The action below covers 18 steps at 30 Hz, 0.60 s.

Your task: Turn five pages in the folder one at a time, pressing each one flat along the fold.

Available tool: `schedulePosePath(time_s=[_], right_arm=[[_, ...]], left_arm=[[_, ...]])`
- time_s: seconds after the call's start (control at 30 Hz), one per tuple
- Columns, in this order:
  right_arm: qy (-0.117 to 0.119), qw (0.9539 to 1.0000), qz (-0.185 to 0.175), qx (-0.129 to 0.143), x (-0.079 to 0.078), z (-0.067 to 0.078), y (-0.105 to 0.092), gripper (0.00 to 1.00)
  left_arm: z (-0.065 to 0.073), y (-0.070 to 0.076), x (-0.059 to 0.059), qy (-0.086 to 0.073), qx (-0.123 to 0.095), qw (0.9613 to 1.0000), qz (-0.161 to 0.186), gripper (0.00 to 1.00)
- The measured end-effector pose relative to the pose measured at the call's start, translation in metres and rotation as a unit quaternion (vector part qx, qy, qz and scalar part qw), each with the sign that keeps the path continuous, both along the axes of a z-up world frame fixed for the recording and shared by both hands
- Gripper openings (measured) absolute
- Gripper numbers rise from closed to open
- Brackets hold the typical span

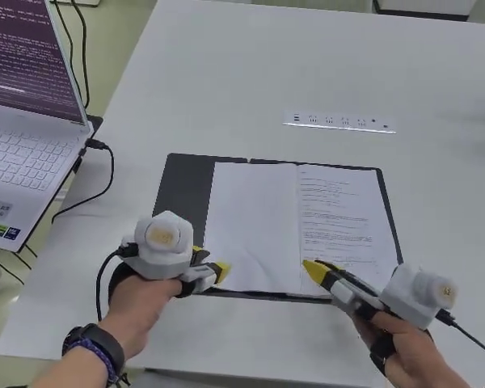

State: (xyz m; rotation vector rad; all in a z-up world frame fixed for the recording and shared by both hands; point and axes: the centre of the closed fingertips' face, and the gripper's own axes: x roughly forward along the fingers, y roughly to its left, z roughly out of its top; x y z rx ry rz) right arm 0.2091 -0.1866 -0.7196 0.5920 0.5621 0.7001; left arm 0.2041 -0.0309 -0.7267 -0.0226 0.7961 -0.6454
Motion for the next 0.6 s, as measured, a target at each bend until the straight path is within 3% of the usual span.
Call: schedulePosePath(time_s=[0.2, 0.23, 0.33, 0.47, 0.6], right_arm=[[-0.030, 0.9989, 0.006, -0.036, 0.008, 0.013, -0.010, 0.29], [-0.041, 0.9976, -0.001, -0.055, 0.012, 0.014, -0.016, 0.29], [-0.044, 0.9974, -0.006, -0.057, 0.014, 0.018, -0.021, 0.30], [-0.064, 0.9935, -0.001, -0.094, 0.014, 0.026, -0.031, 0.34], [-0.075, 0.9906, -0.006, -0.114, 0.012, 0.032, -0.044, 0.38]], left_arm=[[0.018, 0.003, 0.004, -0.024, 0.009, 0.9996, -0.012, 0.32], [0.022, 0.003, 0.004, -0.028, 0.013, 0.9994, -0.016, 0.32], [0.028, 0.004, 0.003, -0.035, 0.015, 0.9990, -0.022, 0.35], [0.039, 0.006, 0.002, -0.049, 0.013, 0.9985, -0.021, 0.37], [0.048, 0.009, 0.000, -0.060, 0.015, 0.9979, -0.021, 0.40]])
